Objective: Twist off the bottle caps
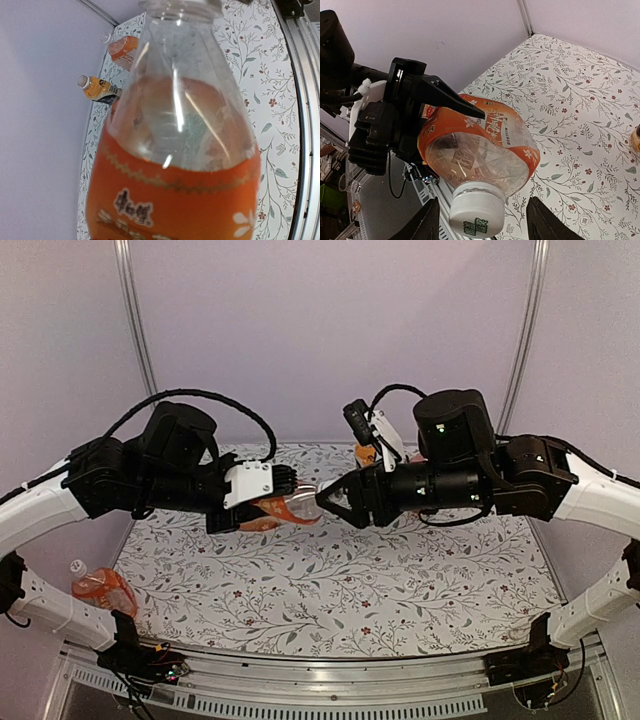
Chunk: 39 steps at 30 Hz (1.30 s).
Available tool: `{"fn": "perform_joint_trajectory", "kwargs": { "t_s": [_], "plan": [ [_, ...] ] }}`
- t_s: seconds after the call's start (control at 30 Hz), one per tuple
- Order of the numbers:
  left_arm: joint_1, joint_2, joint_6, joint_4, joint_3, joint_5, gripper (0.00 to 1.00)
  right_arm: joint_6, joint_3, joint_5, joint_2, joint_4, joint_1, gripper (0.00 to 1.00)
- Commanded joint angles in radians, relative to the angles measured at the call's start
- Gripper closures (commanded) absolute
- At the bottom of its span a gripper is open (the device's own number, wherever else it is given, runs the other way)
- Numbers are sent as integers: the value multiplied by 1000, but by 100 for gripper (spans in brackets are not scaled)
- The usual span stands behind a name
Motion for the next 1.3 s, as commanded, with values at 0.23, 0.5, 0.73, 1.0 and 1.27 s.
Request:
{"fn": "perform_joint_trajectory", "kwargs": {
  "t_s": [0.23, 0.5, 0.73, 1.0, 1.27],
  "plan": [
    [-13, -20, 11, 34, -13, -17, 81, 93, 43, -113, 26, 25, -23, 96],
    [-14, -13, 54, -135, 13, 142, 83, -316, 51, -148, 0, -177, 48, 100],
    [-13, 6, 93, -371, 72, 398, 85, -870, 55, -41, -44, -333, 146, 100],
    [-13, 24, 116, -412, 96, 411, 86, -1075, 110, 86, -4, -450, 183, 100],
    [-13, 25, 111, -404, 99, 413, 87, -1109, 97, 36, -7, -430, 182, 100]
  ]
}}
